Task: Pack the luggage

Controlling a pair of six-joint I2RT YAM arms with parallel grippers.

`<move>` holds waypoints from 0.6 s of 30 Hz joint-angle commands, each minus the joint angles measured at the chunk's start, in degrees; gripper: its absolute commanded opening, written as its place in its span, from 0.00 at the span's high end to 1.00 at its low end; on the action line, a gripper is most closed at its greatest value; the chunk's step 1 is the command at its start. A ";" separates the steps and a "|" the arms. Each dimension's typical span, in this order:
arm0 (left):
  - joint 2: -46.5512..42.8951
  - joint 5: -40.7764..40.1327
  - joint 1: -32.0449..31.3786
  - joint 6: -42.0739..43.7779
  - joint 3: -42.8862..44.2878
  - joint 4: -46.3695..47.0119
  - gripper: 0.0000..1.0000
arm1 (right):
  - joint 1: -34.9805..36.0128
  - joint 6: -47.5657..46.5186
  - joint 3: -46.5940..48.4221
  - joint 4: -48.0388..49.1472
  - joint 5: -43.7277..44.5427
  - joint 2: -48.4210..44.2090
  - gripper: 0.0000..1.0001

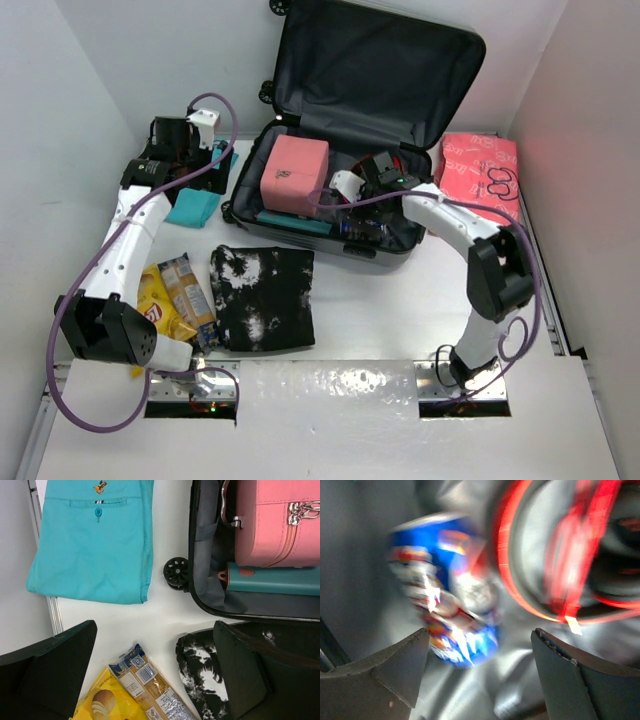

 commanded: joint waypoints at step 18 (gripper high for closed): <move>-1.76 0.14 12.00 -4.35 -1.43 -4.78 0.02 | 16.54 40.44 -9.47 20.08 12.19 -23.80 0.27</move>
